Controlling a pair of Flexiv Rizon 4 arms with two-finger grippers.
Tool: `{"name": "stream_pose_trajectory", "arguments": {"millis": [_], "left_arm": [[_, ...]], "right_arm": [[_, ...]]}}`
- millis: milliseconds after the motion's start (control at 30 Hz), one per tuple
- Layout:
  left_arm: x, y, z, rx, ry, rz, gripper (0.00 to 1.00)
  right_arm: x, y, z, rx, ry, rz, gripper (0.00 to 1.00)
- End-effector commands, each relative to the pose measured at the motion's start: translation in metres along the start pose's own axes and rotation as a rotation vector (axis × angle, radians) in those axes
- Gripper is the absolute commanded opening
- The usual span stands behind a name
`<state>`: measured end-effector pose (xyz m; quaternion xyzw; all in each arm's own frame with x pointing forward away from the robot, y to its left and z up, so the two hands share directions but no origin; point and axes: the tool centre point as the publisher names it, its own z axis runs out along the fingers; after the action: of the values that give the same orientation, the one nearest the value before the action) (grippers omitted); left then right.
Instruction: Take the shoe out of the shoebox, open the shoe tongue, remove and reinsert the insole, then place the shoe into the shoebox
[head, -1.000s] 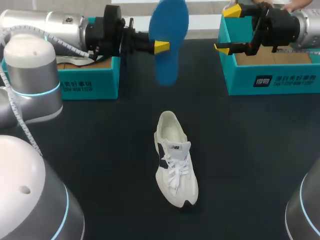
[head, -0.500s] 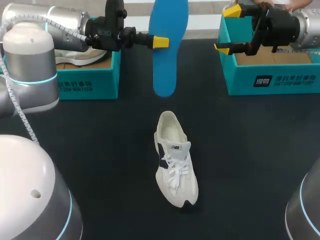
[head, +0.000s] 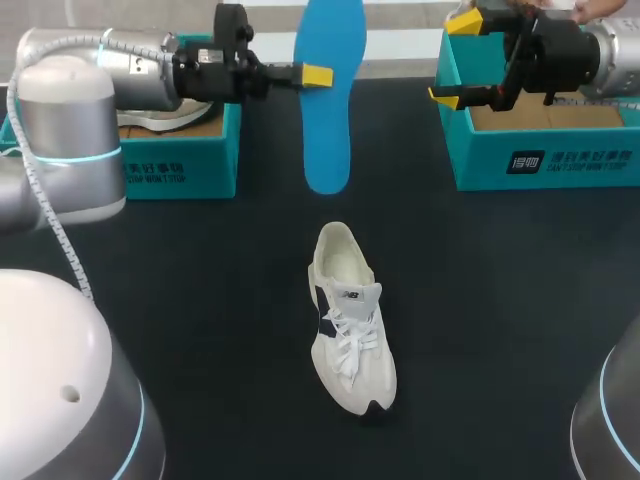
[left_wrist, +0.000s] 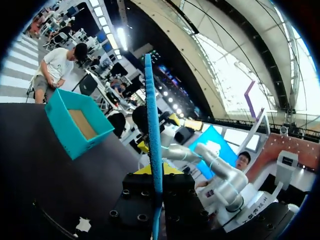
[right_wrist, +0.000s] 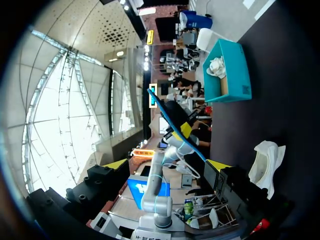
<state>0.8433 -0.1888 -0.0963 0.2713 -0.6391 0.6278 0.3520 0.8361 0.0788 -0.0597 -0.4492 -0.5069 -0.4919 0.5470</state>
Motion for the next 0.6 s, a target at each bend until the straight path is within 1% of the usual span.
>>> {"name": "stream_pose_trajectory", "arguments": {"millis": [33, 67, 100, 133, 167, 600], "left_arm": [[-0.0001, 0.0082, 0.0009, 0.195, -0.067, -0.248, 0.00], [-0.0008, 0.0079, -0.0012, 0.196, -0.098, -0.264, 0.00], [-0.0012, 0.0076, -0.0024, 0.195, -0.093, -0.256, 0.00], [-0.0002, 0.0071, -0.0035, 0.194, -0.120, -0.261, 0.00], [-0.0001, 0.0072, -0.0042, 0.187, -0.124, -0.268, 0.00], [-0.0001, 0.0072, -0.0042, 0.187, -0.124, -0.268, 0.00]], "right_arm": [[0.0006, -0.0012, 0.0004, -0.002, -0.004, 0.001, 1.00], [0.0006, -0.0012, 0.0004, -0.002, -0.004, 0.001, 1.00], [0.0006, -0.0012, 0.0004, -0.002, -0.004, 0.001, 1.00], [0.0006, -0.0012, 0.0004, -0.002, -0.004, 0.001, 1.00], [0.0006, -0.0012, 0.0004, -0.002, -0.004, 0.001, 1.00], [0.0006, -0.0012, 0.0004, -0.002, -0.004, 0.001, 1.00]]}}
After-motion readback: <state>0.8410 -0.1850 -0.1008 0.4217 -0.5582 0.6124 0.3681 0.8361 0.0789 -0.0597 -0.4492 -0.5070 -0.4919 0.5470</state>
